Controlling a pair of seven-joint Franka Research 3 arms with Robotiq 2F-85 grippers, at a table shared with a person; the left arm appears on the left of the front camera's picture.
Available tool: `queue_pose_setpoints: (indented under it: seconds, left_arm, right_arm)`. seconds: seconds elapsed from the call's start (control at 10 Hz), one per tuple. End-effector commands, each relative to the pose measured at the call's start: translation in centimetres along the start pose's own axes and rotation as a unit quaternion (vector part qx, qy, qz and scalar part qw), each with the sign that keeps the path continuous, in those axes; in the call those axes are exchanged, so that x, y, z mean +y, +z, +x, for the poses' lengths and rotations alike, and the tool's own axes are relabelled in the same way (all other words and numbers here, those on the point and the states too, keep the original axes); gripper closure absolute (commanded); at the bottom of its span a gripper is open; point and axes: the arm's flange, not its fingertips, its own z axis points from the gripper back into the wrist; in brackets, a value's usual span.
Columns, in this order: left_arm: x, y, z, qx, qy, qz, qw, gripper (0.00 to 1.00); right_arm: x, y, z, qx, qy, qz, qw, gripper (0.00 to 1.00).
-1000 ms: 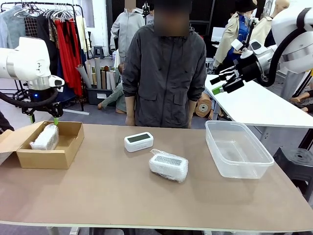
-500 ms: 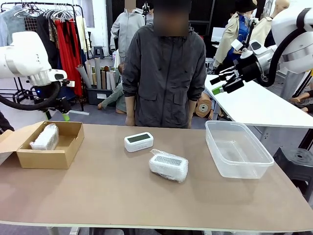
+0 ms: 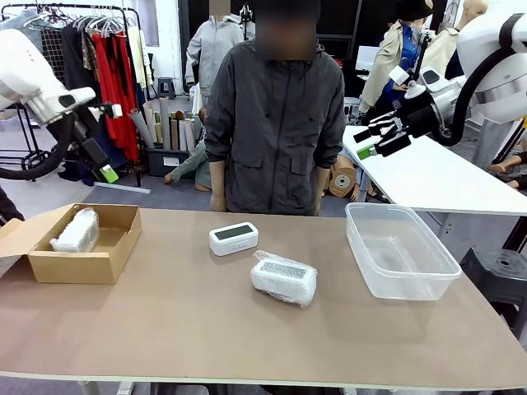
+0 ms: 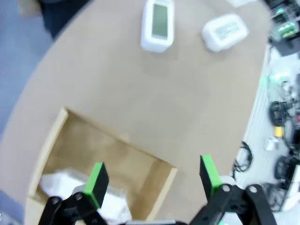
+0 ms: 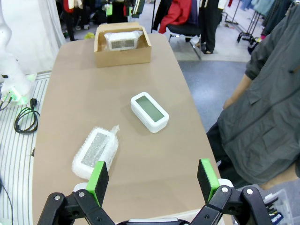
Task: Separate and place wrapped and unwrapped clocks.
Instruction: Pick up the Digital clock indicated by the person.
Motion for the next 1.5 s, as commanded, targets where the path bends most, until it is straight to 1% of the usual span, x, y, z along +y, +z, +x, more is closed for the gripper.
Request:
queue_pose_setpoints:
  seconds: [0.0, 0.2, 0.3, 0.4, 0.7, 0.8, 0.9, 1.0, 1.1, 1.2, 1.3, 1.4]
  left_arm:
    - [-0.9, 1.6, -0.4, -0.080, -0.089, -0.026, 0.993, 0.00]
    - [-1.9, 2.9, -0.6, -0.126, -0.155, -0.028, 0.980, 0.00]
    - [-2.6, 3.2, -0.4, -0.156, -0.162, -0.023, 0.974, 0.00]
    - [-1.3, 3.1, 0.9, -0.100, -0.119, -0.005, 0.988, 0.00]
    - [-1.3, 3.1, 0.9, -0.100, -0.119, -0.005, 0.988, 0.00]
    - [-1.4, 3.1, 0.7, -0.114, -0.132, -0.008, 0.985, 0.00]
    - [-1.6, 1.4, 0.7, -0.093, -0.212, -0.002, 0.973, 0.00]
    - [-1.5, 0.4, 0.4, -0.083, -0.237, 0.000, 0.968, 0.00]
    - [-1.4, -0.2, 0.2, -0.094, -0.252, 0.013, 0.963, 0.00]
    - [-1.0, -0.3, -0.2, -0.095, -0.294, 0.027, 0.951, 0.00]
    - [-1.3, -0.7, -0.2, -0.102, -0.313, 0.044, 0.943, 0.00]
    - [-1.7, -0.4, -0.2, -0.120, -0.337, 0.059, 0.932, 0.00]
  right_arm:
    - [0.0, 0.1, 0.2, -0.001, 0.001, -0.002, 1.000, 0.00]
    - [0.0, 0.1, 0.2, -0.001, 0.001, -0.002, 1.000, 0.00]
    - [0.0, 0.1, 0.2, -0.001, 0.001, -0.002, 1.000, 0.00]
    - [0.0, 0.1, 0.2, -0.001, 0.001, -0.002, 1.000, 0.00]
    - [0.0, 0.1, 0.2, -0.001, 0.001, -0.002, 1.000, 0.00]
    - [0.0, 0.1, 0.2, -0.001, 0.001, -0.002, 1.000, 0.00]
    - [0.0, 0.1, 0.2, -0.001, 0.001, -0.002, 1.000, 0.00]
    - [0.0, 0.1, 0.2, -0.001, 0.001, -0.002, 1.000, 0.00]
    - [0.0, 0.1, 0.2, -0.001, 0.001, -0.002, 1.000, 0.00]
    - [0.0, 0.1, 0.2, -0.001, 0.001, -0.002, 1.000, 0.00]
    - [0.0, 0.1, 0.2, -0.001, 0.001, -0.002, 1.000, 0.00]
    - [0.0, 0.1, 0.2, -0.001, 0.001, -0.002, 1.000, 0.00]
